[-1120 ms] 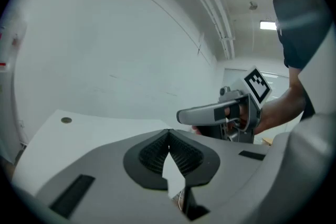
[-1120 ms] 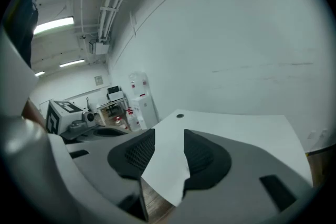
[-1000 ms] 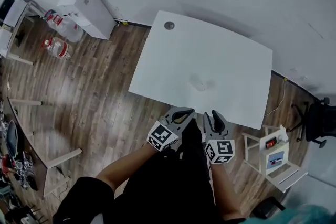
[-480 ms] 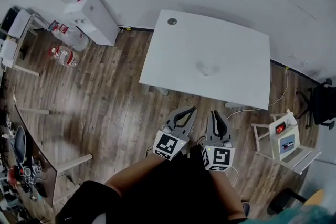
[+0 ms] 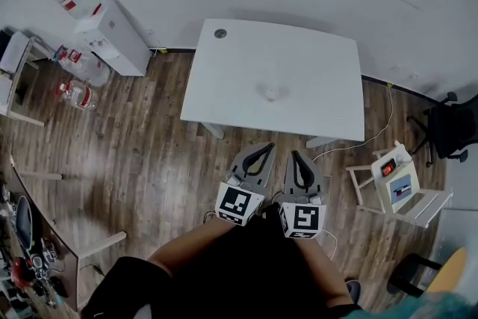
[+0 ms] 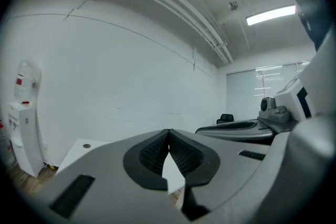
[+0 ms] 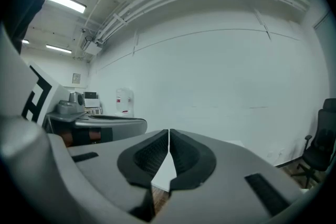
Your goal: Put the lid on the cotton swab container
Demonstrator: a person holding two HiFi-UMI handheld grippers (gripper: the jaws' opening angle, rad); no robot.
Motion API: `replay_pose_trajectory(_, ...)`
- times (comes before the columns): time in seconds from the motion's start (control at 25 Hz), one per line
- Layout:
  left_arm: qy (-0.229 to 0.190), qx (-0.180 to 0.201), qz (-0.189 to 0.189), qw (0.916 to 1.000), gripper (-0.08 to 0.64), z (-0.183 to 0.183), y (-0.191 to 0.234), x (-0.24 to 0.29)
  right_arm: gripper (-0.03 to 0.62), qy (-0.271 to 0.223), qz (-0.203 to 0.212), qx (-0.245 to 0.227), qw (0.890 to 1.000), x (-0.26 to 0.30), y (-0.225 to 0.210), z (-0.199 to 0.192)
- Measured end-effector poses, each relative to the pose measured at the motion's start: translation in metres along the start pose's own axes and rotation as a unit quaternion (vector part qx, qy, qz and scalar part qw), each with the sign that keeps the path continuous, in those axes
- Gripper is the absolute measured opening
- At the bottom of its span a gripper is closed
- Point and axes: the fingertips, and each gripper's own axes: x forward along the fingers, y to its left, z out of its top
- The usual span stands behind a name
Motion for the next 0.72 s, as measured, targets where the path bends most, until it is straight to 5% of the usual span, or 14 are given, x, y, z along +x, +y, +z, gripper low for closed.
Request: replay_pose_trajectory(0.72, -0.021, 0.020, 0.034, 0.9990, 0.012, 0.002, 0.033, -0.047, 0.029, -0.032, 0.019, -0.019, 0.999, 0.007, 0.057, 0.012)
